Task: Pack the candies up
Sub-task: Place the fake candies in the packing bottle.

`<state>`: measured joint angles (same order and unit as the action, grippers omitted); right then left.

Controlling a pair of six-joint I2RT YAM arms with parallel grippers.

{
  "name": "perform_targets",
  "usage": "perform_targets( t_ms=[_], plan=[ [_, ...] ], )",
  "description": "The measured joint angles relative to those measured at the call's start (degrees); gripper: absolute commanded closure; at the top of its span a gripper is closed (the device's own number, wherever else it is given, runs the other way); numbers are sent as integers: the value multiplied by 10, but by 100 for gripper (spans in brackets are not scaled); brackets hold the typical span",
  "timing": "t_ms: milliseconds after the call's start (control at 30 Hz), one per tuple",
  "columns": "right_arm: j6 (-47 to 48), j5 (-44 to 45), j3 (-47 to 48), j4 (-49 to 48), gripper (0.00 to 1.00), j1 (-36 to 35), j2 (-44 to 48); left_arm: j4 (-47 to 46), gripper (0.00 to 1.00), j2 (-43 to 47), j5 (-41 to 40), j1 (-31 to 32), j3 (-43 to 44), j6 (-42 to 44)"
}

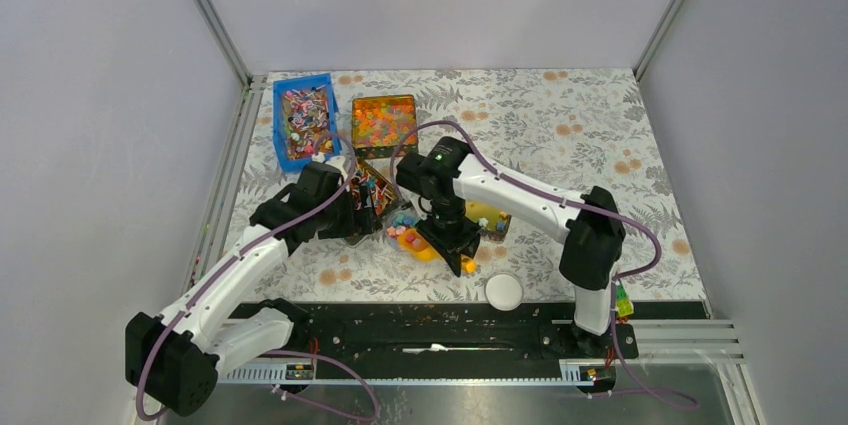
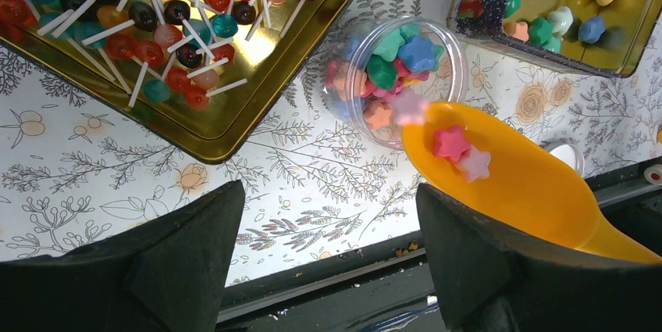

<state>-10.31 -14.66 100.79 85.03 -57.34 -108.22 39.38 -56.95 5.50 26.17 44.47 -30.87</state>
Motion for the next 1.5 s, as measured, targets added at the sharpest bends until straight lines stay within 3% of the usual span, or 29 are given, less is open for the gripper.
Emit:
perform_targets(
  t_ms=[733,1500],
  plan=[
    [0,0,78,21,100,0,-56,0,17,-12,0,0,0,5],
    [-10,5,63,21,100,1,-41,-3,16,-32,2,0,1,7]
  ],
)
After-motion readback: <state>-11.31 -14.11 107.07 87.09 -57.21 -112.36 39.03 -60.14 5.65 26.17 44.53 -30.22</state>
